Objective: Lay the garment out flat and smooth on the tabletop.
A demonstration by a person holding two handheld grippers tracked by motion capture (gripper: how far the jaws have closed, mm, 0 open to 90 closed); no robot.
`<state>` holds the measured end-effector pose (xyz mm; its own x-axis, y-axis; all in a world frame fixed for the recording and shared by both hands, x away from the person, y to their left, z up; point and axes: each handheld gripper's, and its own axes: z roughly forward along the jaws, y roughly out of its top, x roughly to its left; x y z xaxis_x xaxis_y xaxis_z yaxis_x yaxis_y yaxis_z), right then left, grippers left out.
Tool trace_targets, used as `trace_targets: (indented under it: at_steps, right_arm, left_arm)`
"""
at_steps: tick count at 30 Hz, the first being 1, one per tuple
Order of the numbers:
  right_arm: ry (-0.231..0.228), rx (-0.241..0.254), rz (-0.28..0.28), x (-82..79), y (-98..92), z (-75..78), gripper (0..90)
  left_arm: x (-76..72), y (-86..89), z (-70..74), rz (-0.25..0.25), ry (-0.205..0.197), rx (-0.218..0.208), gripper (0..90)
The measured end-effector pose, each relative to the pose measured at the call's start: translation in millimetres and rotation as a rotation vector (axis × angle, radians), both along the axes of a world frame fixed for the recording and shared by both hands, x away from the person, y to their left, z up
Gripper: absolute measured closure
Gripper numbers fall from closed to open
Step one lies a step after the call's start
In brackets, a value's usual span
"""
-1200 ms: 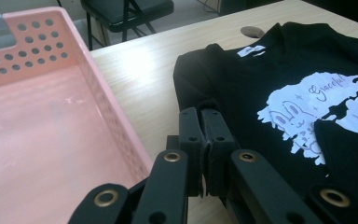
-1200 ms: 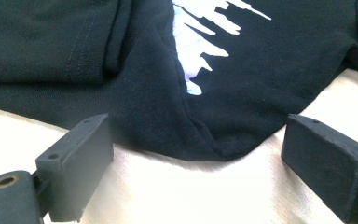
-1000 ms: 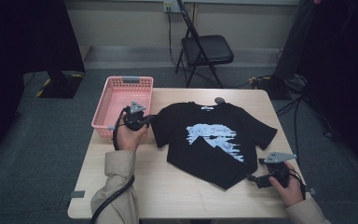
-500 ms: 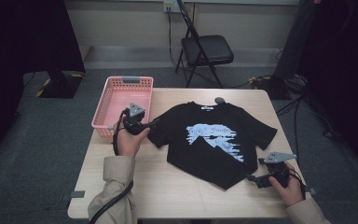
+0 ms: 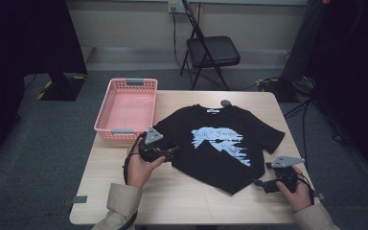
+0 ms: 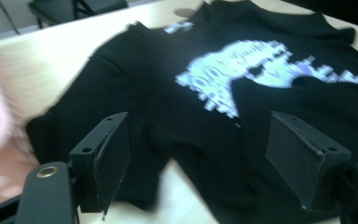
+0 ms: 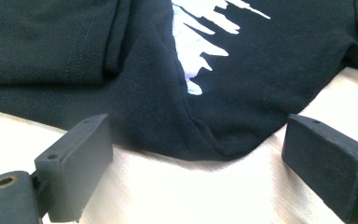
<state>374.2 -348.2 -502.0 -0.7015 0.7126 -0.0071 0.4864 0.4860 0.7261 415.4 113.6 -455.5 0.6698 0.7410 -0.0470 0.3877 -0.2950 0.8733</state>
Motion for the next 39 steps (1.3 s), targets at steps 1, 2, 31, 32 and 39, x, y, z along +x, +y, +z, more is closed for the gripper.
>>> trace_targets:
  at_steps: [1, 2, 31, 32, 39]
  right_arm:
    - [0.0, 0.0, 0.0, 0.0, 0.0, 0.0, 7.6]
    - [0.0, 0.0, 0.0, 0.0, 0.0, 0.0, 7.6]
    - [0.0, -0.007, 0.0, 7.7, 1.8, -0.1, 6.0]
    - [0.0, -0.007, 0.0, 8.0, 1.9, 0.0, 6.0]
    - [0.001, -0.007, 0.004, 7.3, 1.6, 0.1, 6.2]
  left_arm:
    - [0.0, 0.0, 0.0, 0.0, 0.0, 0.0, 22.8]
    - [-4.0, -2.8, -2.9, -0.016, 0.011, 0.012, 22.7]
    - [-14.0, -28.9, -58.2, -0.11, 0.042, 0.118, 14.2]
    - [-14.0, -28.9, -58.2, -0.109, 0.042, 0.117, 14.2]
    - [-14.0, -29.0, -58.3, -0.11, 0.041, 0.117, 14.1]
